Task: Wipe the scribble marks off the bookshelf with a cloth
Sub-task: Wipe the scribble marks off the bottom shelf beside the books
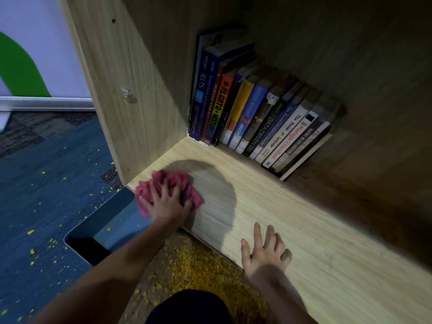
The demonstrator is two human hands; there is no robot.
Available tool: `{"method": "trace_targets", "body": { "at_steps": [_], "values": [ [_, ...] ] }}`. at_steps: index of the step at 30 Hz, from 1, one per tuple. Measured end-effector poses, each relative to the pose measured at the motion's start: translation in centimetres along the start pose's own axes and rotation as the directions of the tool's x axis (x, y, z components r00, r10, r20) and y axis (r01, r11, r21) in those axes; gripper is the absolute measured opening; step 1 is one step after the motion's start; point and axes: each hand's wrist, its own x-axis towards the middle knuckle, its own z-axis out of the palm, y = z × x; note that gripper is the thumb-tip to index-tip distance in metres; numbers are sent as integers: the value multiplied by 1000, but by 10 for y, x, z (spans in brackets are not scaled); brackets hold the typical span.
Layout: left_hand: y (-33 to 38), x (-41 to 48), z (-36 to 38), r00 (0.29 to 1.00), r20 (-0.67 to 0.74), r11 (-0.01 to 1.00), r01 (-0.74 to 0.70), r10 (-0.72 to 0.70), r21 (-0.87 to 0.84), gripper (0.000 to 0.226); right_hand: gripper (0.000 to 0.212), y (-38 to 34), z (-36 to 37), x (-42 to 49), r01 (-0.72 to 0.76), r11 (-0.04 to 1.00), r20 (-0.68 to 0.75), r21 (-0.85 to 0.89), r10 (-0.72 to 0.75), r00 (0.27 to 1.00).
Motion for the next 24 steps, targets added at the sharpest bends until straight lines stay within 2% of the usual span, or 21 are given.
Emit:
{"method": "trace_targets", "body": {
  "at_steps": [2, 3, 5, 7, 8, 9, 12, 14, 16, 18, 19, 21, 24],
  "values": [
    [25, -22, 12, 981, 38, 978, -193, 191, 82, 67, 97, 2, 3, 4, 4, 1000, -42, 10, -4, 999],
    [35, -34, 19, 946, 74, 939, -324, 317, 118, 68, 98, 3, 4, 5, 3, 1000, -47, 20, -2, 999],
    [43, -50, 29, 831, 156, 817, -555, 534, 155, 72, 99, 4, 7, 4, 6, 999, -71, 48, -3, 997],
    [30, -39, 25, 751, 208, 737, -658, 627, 156, 81, 99, 5, 8, 6, 23, 996, -99, 90, -14, 995],
    [18, -25, 19, 753, 193, 738, -657, 629, 157, 86, 99, 5, 7, 6, 27, 995, -106, 98, -16, 994],
    [5, -7, 11, 788, 135, 772, -616, 601, 157, 90, 98, 5, 7, 6, 29, 995, -106, 95, -19, 994],
    [-36, 50, -13, 935, -79, 936, -338, 345, 94, 92, 96, 6, 10, 5, 62, 992, -106, 114, -50, 993],
    [-43, 62, -19, 974, -78, 976, -210, 214, 55, 96, 91, 5, 14, 8, 77, 989, -144, 123, -59, 988],
    [-27, 54, -13, 988, -52, 987, -142, 146, 73, 79, 77, 6, 21, 13, 96, 984, -198, 148, -66, 978],
    [-5, 31, 0, 977, -30, 972, -207, 211, 110, 72, 64, 6, 24, 14, 103, 987, -235, 123, -72, 969],
    [4, 16, 7, 950, -6, 941, -307, 311, 142, 77, 62, 7, 25, 14, 109, 987, -255, 114, -77, 964],
    [12, -8, 18, 850, 78, 831, -526, 521, 180, 89, 60, 8, 23, 13, 117, 986, -299, 120, -76, 951],
    [6, 3, 18, 743, 175, 723, -669, 646, 171, 90, 67, 7, 22, 13, 106, 987, -266, 120, -71, 961]
  ]
}}
